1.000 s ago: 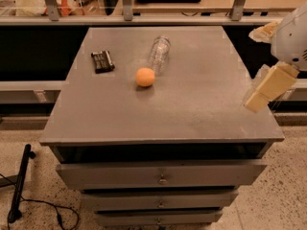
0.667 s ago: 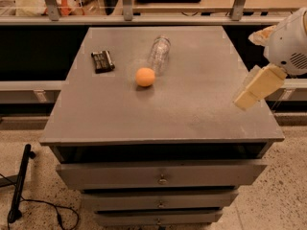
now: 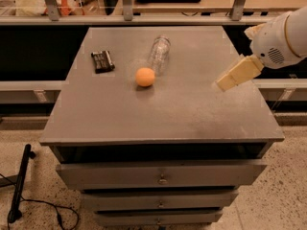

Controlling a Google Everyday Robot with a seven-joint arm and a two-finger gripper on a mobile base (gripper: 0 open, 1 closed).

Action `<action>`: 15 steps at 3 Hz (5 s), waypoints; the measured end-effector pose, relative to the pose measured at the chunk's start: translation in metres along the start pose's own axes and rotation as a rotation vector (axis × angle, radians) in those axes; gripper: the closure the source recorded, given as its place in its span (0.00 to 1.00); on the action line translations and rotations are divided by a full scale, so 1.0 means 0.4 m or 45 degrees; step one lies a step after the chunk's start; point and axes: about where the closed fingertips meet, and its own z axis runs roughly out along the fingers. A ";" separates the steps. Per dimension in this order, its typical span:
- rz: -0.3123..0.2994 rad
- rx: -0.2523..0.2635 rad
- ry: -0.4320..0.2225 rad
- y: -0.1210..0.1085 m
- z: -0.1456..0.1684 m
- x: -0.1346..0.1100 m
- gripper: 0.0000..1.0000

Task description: Pick water bottle

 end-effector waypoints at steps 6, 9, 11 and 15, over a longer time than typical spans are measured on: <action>0.078 -0.027 -0.346 0.025 0.311 -0.182 0.00; 0.288 0.150 -0.325 0.002 0.421 -0.253 0.00; 0.453 0.259 -0.324 -0.063 0.506 -0.275 0.00; 0.574 0.314 -0.196 -0.076 0.587 -0.236 0.15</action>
Offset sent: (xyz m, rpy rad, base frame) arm 0.0130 0.0163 -0.0069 0.1078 -0.0443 0.0357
